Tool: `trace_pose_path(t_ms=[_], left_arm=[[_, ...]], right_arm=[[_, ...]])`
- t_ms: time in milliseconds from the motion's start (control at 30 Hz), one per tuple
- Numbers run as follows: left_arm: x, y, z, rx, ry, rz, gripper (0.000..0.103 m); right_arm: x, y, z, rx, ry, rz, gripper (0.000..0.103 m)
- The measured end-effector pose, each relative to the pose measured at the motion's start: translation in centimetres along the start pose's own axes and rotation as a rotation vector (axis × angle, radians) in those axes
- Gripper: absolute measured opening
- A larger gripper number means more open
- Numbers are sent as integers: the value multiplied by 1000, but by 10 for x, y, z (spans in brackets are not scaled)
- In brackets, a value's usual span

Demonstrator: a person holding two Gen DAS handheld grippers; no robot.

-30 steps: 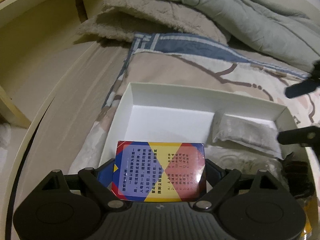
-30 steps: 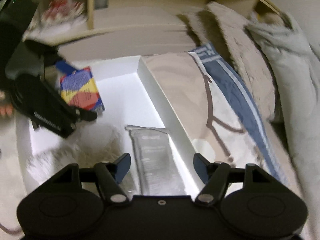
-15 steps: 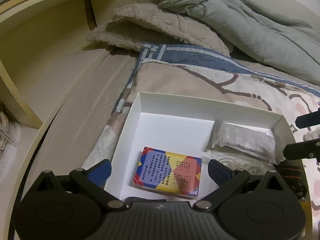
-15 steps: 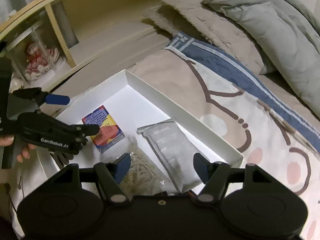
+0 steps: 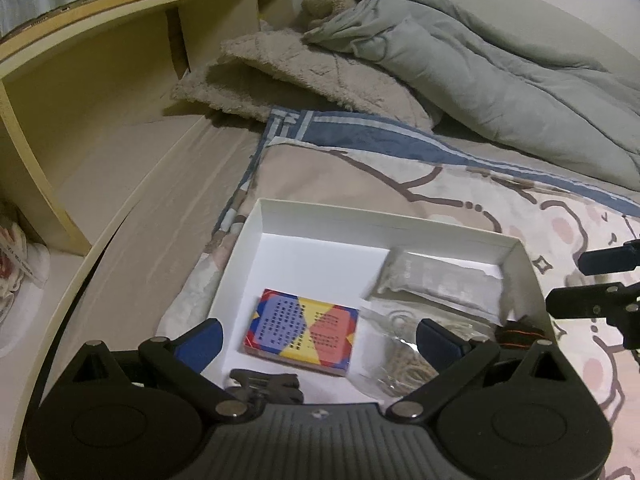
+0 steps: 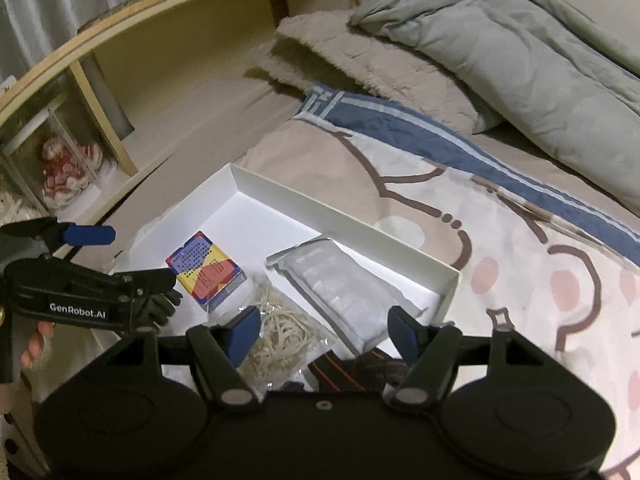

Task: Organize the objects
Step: 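Move both tools from the white box back toward the cotton ball and clothespins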

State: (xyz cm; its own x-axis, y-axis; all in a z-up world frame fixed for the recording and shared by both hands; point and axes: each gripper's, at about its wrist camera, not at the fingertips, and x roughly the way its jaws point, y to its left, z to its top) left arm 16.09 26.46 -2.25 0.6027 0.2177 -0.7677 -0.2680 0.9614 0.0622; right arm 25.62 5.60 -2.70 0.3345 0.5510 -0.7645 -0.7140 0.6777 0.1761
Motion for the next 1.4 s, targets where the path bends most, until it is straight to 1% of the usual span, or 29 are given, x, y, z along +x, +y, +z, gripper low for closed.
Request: trace_pose_path(t_ms=[267, 433, 600, 667, 933, 1167, 1400], left_arm=[[-23, -14, -10, 6, -11, -12, 102], [-38, -25, -17, 17, -22, -30, 102], [-49, -34, -22, 19, -28, -51, 102], [-52, -38, -24, 20, -31, -62, 102], [-65, -51, -29, 41, -49, -97, 103], [-71, -56, -31, 59, -65, -109, 103], [-75, -63, -29, 75, -85, -126, 103]], right_arm=[[-29, -8, -19, 44, -50, -52, 76], [-44, -13, -36, 78, -87, -75, 81], [-58, -15, -52, 95, -115, -114, 83], [-65, -14, -57, 98, -127, -126, 86], [-90, -15, -79, 109, -167, -164, 103], [-100, -19, -90, 104, -195, -222, 103], [-100, -30, -96, 128, -192, -227, 103]])
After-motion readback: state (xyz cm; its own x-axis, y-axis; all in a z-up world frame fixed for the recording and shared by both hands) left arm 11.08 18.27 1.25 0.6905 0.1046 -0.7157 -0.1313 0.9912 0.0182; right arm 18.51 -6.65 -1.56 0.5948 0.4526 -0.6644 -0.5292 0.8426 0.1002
